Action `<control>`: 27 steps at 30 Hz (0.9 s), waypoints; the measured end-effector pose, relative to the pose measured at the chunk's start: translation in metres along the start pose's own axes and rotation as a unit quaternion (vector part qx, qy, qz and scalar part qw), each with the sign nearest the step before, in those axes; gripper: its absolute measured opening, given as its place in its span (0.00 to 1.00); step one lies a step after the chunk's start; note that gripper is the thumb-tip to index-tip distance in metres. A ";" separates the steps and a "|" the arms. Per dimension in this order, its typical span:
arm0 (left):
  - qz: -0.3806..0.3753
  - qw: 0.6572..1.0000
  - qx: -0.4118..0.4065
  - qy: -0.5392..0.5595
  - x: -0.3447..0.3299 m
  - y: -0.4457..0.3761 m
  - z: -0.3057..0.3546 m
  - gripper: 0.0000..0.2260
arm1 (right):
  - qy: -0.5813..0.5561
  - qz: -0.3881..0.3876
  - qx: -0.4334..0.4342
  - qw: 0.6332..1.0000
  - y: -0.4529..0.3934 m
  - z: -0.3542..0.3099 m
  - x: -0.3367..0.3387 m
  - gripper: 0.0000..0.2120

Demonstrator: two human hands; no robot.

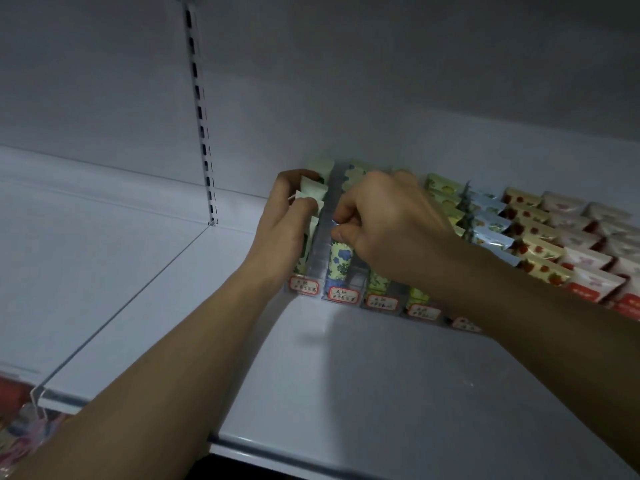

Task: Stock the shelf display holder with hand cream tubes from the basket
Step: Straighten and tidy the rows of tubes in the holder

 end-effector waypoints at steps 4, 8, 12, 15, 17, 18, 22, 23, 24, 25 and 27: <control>-0.006 1.000 0.012 0.016 -0.001 0.002 0.001 0.14 | -0.026 0.043 0.010 0.999 -0.005 0.010 0.031 0.06; 0.001 1.000 0.022 0.014 -0.001 0.000 -0.001 0.12 | -0.005 0.021 0.019 1.000 -0.014 0.019 0.028 0.07; 0.003 1.000 0.021 0.010 -0.001 0.000 -0.001 0.12 | 0.034 0.029 0.013 0.999 -0.018 0.017 0.018 0.08; 0.004 1.000 0.023 0.001 -0.001 0.001 0.000 0.12 | 0.040 0.022 0.011 0.999 -0.017 0.016 0.013 0.10; 0.004 1.000 0.026 0.002 -0.001 0.002 0.000 0.12 | 0.038 0.016 0.021 0.999 -0.014 0.015 0.016 0.10; 0.003 1.000 0.029 0.001 -0.001 0.002 -0.001 0.12 | 0.028 0.027 0.021 0.999 -0.014 0.017 0.022 0.09; 0.002 0.999 0.039 -0.009 0.001 0.002 -0.003 0.11 | -0.038 0.065 0.007 0.997 -0.023 0.030 0.043 0.08; 0.002 0.999 0.041 -0.010 0.001 0.002 -0.004 0.11 | -0.031 0.043 -0.001 0.999 -0.028 0.033 0.039 0.08; 0.001 0.999 0.042 -0.011 0.001 0.001 -0.004 0.11 | -0.018 0.022 -0.007 1.000 -0.032 0.034 0.033 0.08; 0.000 0.999 0.042 -0.012 0.000 0.001 -0.004 0.11 | -0.002 0.012 -0.009 1.000 -0.035 0.034 0.028 0.07; 0.002 0.999 0.041 -0.014 0.000 0.002 -0.004 0.10 | 0.028 0.019 -0.004 0.999 -0.039 0.033 0.023 0.07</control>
Point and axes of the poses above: each hand's wrist, its own y-axis away from the middle knuckle, its own x-axis out of the back of the hand, z = x × y, the point moved 6 cm from there along -y, towards the middle knuckle, and after that the axes turned 12 degrees about -z, right-handed, at the moved point
